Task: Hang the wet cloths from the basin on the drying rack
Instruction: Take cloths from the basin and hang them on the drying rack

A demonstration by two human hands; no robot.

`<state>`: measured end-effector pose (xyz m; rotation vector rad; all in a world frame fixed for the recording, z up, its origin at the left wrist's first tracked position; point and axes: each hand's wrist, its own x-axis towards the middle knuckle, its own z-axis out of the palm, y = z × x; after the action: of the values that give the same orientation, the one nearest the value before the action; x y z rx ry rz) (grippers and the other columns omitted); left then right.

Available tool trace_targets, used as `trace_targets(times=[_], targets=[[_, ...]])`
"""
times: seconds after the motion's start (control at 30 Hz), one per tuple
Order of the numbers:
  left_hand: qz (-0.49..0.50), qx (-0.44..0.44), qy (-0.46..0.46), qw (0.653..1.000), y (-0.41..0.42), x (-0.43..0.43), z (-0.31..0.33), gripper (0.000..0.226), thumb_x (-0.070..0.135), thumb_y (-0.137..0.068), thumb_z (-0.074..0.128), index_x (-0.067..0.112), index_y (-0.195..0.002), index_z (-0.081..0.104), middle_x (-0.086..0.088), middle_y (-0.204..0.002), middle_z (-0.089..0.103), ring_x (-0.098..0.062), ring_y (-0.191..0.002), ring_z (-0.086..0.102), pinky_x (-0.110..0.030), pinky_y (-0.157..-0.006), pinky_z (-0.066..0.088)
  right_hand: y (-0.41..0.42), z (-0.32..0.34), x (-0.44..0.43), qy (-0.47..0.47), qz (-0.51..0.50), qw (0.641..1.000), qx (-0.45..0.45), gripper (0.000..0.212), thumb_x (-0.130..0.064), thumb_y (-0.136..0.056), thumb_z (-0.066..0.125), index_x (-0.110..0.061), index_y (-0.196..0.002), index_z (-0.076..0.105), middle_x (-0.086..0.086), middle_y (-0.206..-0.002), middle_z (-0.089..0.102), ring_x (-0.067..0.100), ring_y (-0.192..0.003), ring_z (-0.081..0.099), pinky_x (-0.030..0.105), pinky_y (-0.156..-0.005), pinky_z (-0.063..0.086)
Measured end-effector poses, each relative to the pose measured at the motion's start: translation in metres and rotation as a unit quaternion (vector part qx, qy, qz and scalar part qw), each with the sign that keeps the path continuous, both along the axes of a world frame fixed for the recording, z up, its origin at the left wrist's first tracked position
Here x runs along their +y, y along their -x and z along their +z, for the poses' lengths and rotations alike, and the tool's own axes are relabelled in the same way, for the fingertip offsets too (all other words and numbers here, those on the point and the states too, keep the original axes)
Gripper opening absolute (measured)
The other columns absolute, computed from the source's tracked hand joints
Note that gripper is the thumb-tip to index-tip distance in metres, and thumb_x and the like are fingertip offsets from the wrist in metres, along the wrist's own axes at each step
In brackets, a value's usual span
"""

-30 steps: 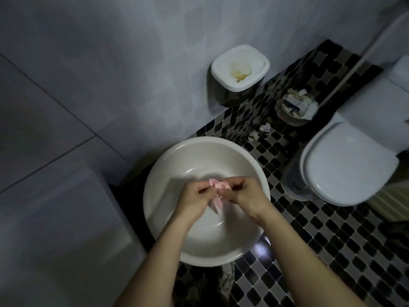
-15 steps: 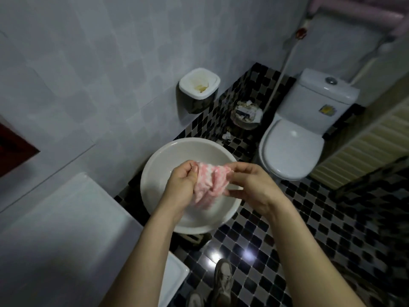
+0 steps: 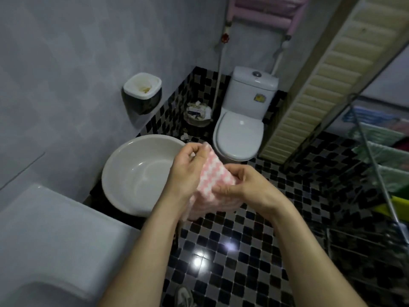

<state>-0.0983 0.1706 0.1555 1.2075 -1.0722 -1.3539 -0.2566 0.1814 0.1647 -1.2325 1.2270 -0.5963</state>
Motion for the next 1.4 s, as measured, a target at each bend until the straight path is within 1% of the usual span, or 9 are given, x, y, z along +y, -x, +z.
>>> trace_targets(times=[0.13, 0.27, 0.43, 0.63, 0.8, 0.93, 1.07, 1.2, 1.4], targets=[[-0.082, -0.082, 0.017, 0.993, 0.021, 0.036, 0.010, 0.031, 0.019, -0.079, 0.078, 0.029, -0.104, 0.062, 0.003, -0.103, 0.065, -0.016, -0.094, 0.066, -0.032, -0.077, 0.058, 0.045, 0.012, 0.048, 0.015, -0.016, 0.999, 0.043, 0.020, -0.016, -0.081, 0.075, -0.006, -0.098, 0.072, 0.014, -0.095, 0.075, 0.032, -0.090, 0.071, 0.047, -0.087, 0.057], [-0.065, -0.139, 0.055, 0.987, 0.051, 0.078, 0.010, 0.012, 0.024, -0.094, 0.060, 0.027, -0.096, 0.072, 0.015, -0.095, 0.070, 0.000, -0.095, 0.062, -0.020, -0.082, 0.050, 0.088, 0.015, 0.110, 0.027, -0.067, 0.995, 0.065, 0.015, -0.017, -0.085, 0.070, -0.009, -0.098, 0.071, 0.010, -0.095, 0.075, 0.028, -0.090, 0.072, 0.043, -0.086, 0.057], [-0.059, -0.154, 0.086, 0.983, 0.079, 0.130, -0.003, 0.020, 0.022, -0.102, 0.045, 0.024, -0.097, 0.065, 0.011, -0.098, 0.064, -0.006, -0.095, 0.059, -0.023, -0.083, 0.047, 0.128, 0.018, 0.189, 0.036, -0.144, 0.984, 0.097, 0.011, -0.025, -0.093, 0.060, -0.019, -0.089, 0.069, -0.004, -0.084, 0.070, 0.008, -0.073, 0.067, 0.019, -0.060, 0.051], [-0.187, -0.153, 0.058, 0.969, 0.109, 0.179, -0.001, 0.032, 0.002, -0.092, 0.055, 0.032, -0.101, 0.064, 0.003, -0.095, 0.064, -0.009, -0.082, 0.061, -0.018, -0.061, 0.047, 0.149, 0.021, 0.263, 0.079, -0.270, 0.959, 0.041, 0.013, -0.019, -0.095, 0.057, -0.016, -0.093, 0.070, 0.006, -0.099, 0.067, 0.021, -0.092, 0.067, 0.031, -0.066, 0.059], [-0.302, -0.168, 0.066, 0.936, 0.145, 0.210, 0.018, 0.031, -0.004, -0.085, 0.048, 0.018, -0.088, 0.070, -0.001, -0.087, 0.069, -0.014, -0.082, 0.062, -0.021, -0.066, 0.049, 0.157, 0.021, 0.304, 0.131, -0.376, 0.916, -0.044, 0.011, -0.015, -0.092, 0.062, -0.012, -0.090, 0.072, 0.006, -0.090, 0.073, 0.019, -0.087, 0.072, 0.030, -0.068, 0.059], [-0.479, -0.192, 0.044, 0.855, 0.182, 0.229, 0.030, 0.038, 0.051, -0.087, 0.060, 0.015, -0.093, 0.072, -0.002, -0.089, 0.072, -0.019, -0.085, 0.068, -0.031, -0.081, 0.051, 0.182, 0.022, 0.334, 0.164, -0.440, 0.883, 0.005, 0.013, -0.020, -0.094, 0.060, -0.015, -0.089, 0.072, 0.001, -0.078, 0.072, 0.013, -0.073, 0.070, 0.028, -0.061, 0.056], [-0.535, -0.183, 0.062, 0.823, 0.223, 0.243, 0.032, 0.025, 0.038, -0.088, 0.065, 0.015, -0.084, 0.074, -0.003, -0.084, 0.073, -0.012, -0.074, 0.069, -0.021, -0.066, 0.052, 0.211, 0.022, 0.366, 0.164, -0.466, 0.864, 0.100, 0.021, -0.029, -0.096, 0.057, -0.016, -0.086, 0.071, 0.016, -0.076, 0.065, 0.017, -0.069, 0.061, 0.036, -0.061, 0.052], [-0.573, -0.165, 0.080, 0.799, 0.257, 0.260, 0.028, 0.021, 0.030, -0.092, 0.062, 0.014, -0.085, 0.073, 0.000, -0.076, 0.068, -0.005, -0.066, 0.061, -0.015, -0.059, 0.047, 0.233, 0.031, 0.410, 0.095, -0.417, 0.889, 0.164, 0.019, -0.028, -0.080, 0.076, -0.021, -0.098, 0.072, -0.008, -0.087, 0.073, 0.002, -0.083, 0.067, 0.022, -0.072, 0.056], [-0.637, -0.125, 0.104, 0.754, 0.301, 0.308, 0.036, 0.019, 0.026, -0.090, 0.065, 0.012, -0.079, 0.072, 0.008, -0.065, 0.063, -0.002, -0.058, 0.056, -0.016, -0.054, 0.043, 0.263, 0.037, 0.475, 0.088, -0.477, 0.849, 0.211, 0.010, -0.010, -0.082, 0.075, -0.020, -0.083, 0.071, -0.010, -0.074, 0.067, -0.009, -0.064, 0.062, 0.013, -0.055, 0.049]])
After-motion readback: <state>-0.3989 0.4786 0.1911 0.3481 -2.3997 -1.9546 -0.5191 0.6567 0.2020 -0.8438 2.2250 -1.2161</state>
